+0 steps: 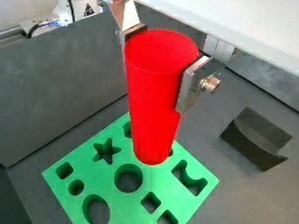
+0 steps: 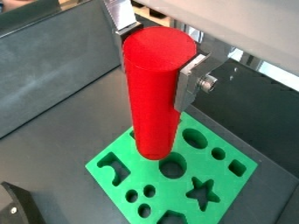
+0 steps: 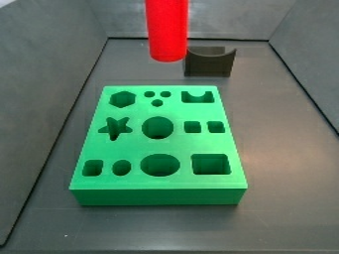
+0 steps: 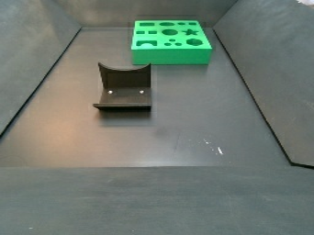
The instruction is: Insert the round object.
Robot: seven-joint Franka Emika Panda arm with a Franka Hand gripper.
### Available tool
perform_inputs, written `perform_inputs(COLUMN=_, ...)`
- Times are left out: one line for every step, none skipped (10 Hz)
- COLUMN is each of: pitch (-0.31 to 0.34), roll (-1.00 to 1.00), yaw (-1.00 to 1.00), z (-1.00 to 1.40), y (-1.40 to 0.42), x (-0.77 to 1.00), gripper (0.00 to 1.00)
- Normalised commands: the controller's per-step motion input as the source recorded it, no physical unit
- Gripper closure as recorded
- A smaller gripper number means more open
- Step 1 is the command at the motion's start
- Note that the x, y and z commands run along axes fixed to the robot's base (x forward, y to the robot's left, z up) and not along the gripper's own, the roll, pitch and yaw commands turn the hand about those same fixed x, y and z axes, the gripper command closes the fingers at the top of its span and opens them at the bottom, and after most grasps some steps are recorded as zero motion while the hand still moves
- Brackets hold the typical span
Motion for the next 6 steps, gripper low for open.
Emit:
perform_inputs(pitch=0.000, roll=0.06, yaw=-0.01, z=-0.89, y=-0.03, x=0.24, gripper=1.00)
perform_inputs(pitch=0.000, roll=0.04, yaw=0.00, z=-0.75, y=-0.03, x=0.09, gripper=1.00)
perform_inputs(pitch=-0.059, roll=0.00, yaw=0.00, z=-0.76, y=-0.04, x=0.00, gripper=1.00)
perform_inputs(pitch=-0.084, roll=0.00, yaw=0.00, z=-0.75, y=-0.06, x=0.00, gripper=1.00)
perform_inputs(pitch=-0.144, roll=0.06, yaw=0.00, z=-0.75, y=-0.14, x=0.00, gripper=1.00)
perform_inputs(pitch=-0.209, roll=0.08, yaw=0.00, z=-0.73, y=-0.21, x=-0.10, gripper=1.00)
